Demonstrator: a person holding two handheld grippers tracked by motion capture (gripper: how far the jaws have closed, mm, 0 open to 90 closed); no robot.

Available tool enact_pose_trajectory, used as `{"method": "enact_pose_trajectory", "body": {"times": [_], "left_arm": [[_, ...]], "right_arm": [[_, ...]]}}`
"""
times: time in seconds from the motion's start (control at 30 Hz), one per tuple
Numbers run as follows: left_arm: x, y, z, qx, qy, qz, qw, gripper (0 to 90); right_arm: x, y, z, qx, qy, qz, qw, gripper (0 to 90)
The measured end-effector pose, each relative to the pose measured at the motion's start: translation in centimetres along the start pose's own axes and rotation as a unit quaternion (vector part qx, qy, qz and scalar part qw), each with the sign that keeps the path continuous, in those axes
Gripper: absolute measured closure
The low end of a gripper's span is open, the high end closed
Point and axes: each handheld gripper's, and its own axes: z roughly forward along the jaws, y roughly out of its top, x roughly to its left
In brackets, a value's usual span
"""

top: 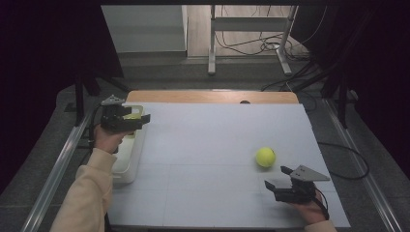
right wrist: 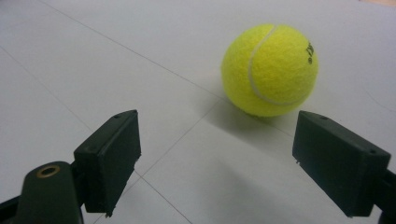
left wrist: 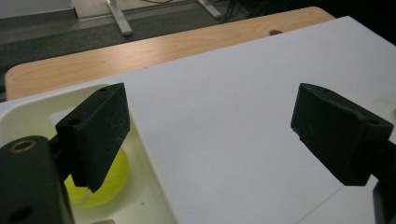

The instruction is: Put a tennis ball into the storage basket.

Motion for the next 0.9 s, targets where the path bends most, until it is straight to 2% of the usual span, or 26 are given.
{"method": "enact_pose_trajectory", "body": {"times": [0.1, 0.17, 0.43, 0.57, 0.7, 0.83, 0.9], "left_arm": [[-0.6, 0.0, -0.2, -0.004, -0.005, 0.002, 1.0000, 12.3], [-1.2, -0.1, -0.4, -0.015, -0.015, 0.000, 0.9998, 12.4], [-2.5, -0.2, -0.6, -0.023, -0.034, 0.014, 0.9991, 12.7], [-3.4, -0.3, -0.1, -0.022, -0.050, 0.024, 0.9982, 13.0], [-4.0, -0.3, 0.4, -0.023, -0.063, 0.023, 0.9975, 13.2], [-5.5, 0.1, 1.4, -0.022, -0.082, 0.031, 0.9959, 13.5], [-5.7, 0.1, 1.5, -0.021, -0.084, 0.035, 0.9957, 13.5]], "right_arm": [[0.0, 0.0, 0.0, 0.000, 0.001, 0.000, 1.0000, 16.2], [0.1, 0.1, 0.2, 0.001, 0.001, -0.001, 1.0000, 16.2], [0.2, 0.1, 0.3, 0.002, -0.002, -0.001, 1.0000, 16.2], [0.1, 0.1, 0.3, 0.003, -0.001, -0.002, 1.0000, 16.2], [-0.1, 0.0, 0.2, 0.003, 0.001, 0.000, 1.0000, 16.2], [-0.1, -0.1, 0.0, 0.001, 0.000, -0.002, 1.0000, 16.2], [-0.1, -0.1, 0.0, 0.002, -0.002, -0.003, 1.0000, 16.2]]}}
